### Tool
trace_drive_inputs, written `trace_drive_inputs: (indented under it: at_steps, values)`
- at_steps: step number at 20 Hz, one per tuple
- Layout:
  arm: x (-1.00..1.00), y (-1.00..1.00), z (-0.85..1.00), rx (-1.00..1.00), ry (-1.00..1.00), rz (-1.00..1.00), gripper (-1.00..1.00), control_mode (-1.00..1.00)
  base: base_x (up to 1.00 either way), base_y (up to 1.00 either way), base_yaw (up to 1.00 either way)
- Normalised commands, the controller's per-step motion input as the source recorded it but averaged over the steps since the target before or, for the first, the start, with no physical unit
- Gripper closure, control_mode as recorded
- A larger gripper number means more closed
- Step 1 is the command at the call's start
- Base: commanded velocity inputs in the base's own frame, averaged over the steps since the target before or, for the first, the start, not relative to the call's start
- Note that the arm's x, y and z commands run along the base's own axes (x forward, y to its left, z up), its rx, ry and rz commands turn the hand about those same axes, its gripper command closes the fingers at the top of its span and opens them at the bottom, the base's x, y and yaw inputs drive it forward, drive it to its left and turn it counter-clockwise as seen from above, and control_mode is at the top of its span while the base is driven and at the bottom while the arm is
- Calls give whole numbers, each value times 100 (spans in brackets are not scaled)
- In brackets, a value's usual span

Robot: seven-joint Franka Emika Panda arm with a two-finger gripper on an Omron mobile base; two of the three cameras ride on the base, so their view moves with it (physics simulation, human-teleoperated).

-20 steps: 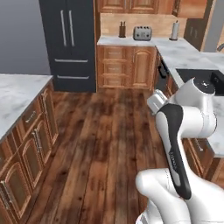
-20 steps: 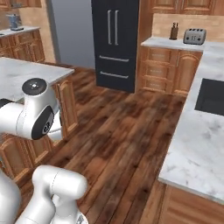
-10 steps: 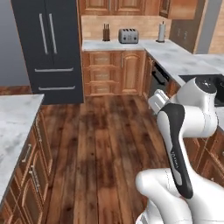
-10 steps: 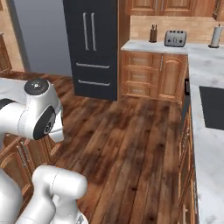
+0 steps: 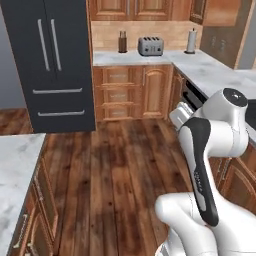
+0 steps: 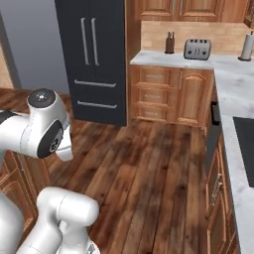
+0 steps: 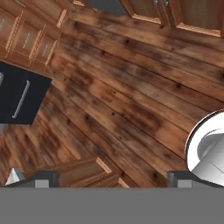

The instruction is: Retrieve the tupperware and aluminum foil from the cabinet and place them on the dining counter near the plate with fish and lemon to prepare for storing leftovers.

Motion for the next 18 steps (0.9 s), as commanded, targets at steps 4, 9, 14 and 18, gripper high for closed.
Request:
trace_drive_inputs:
  at_steps: [4, 9, 14, 18]
  values:
    - [0, 0, 0, 0, 0, 0, -100, 100, 100, 0, 4]
    - [0, 0, 0, 0, 0, 0, -100, 100, 100, -1, 28]
    - [0, 0, 0, 0, 0, 0, -100, 100, 100, 0, 42]
    - [0, 0, 0, 0, 0, 0, -100, 100, 100, -6, 51]
